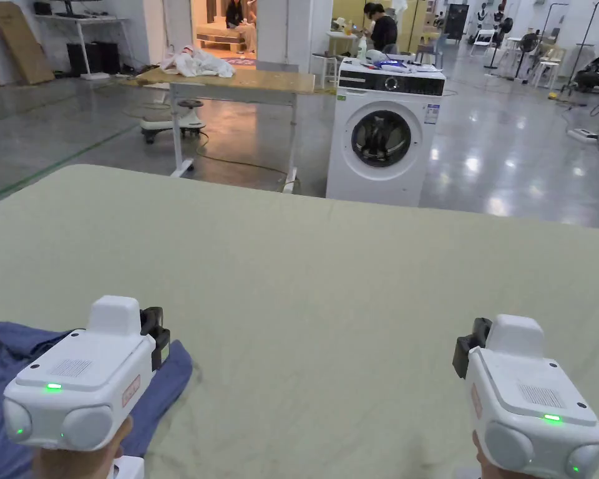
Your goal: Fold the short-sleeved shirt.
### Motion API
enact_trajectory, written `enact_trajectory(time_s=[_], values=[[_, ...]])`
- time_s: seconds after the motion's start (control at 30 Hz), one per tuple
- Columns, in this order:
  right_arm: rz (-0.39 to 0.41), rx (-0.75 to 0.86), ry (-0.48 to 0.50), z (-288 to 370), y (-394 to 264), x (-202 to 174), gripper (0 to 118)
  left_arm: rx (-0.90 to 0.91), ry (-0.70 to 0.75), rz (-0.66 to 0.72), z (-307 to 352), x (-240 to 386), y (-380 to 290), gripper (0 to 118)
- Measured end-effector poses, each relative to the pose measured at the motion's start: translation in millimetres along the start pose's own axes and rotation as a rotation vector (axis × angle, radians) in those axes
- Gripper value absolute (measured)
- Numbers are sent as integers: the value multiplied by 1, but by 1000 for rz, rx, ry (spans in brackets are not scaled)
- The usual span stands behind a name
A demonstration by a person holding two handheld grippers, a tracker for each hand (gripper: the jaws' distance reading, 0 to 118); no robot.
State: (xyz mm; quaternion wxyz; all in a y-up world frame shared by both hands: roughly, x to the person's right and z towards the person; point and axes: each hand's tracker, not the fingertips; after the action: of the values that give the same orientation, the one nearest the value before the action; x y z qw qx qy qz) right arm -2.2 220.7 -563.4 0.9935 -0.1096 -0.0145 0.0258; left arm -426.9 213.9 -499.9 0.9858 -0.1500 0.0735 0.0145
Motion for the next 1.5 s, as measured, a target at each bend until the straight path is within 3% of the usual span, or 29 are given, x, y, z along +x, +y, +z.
enact_trajectory(time_s=[0.17,0.37,0.43,0.47,0.53,0.6,0.63,0.77,0.87,0.97,1.0,1.1,1.5], values=[[44,-36,34,-3,-13,-14,0,-160,102,64,14,-69,-12,0],[86,-63,65,-4,-25,-26,0,-379,179,32,5,-153,-32,0],[103,-64,69,-3,-27,-29,0,-480,169,25,3,-164,-38,6],[107,-63,72,-4,-28,-30,0,-510,156,52,0,-172,-44,12],[115,-68,75,-5,-29,-32,0,-582,144,83,-6,-179,-53,35],[118,-75,77,-6,-29,-33,0,-636,130,56,-15,-180,-65,74],[121,-75,78,-4,-28,-35,0,-662,133,32,-18,-178,-70,79],[137,-81,78,-4,-29,-36,1,-667,128,-3,-22,-164,-80,82],[145,-90,75,-6,-31,-36,0,-670,145,-7,-22,-159,-76,75],[146,-100,76,-10,-35,-36,0,-653,119,-49,-18,-153,-75,39],[144,-104,76,-10,-36,-36,0,-643,127,-52,-17,-148,-74,21],[139,-114,82,-12,-40,-38,0,-632,142,-62,-20,-149,-79,0],[123,-105,80,-14,-38,-32,0,-403,86,81,0,-164,-39,0]])
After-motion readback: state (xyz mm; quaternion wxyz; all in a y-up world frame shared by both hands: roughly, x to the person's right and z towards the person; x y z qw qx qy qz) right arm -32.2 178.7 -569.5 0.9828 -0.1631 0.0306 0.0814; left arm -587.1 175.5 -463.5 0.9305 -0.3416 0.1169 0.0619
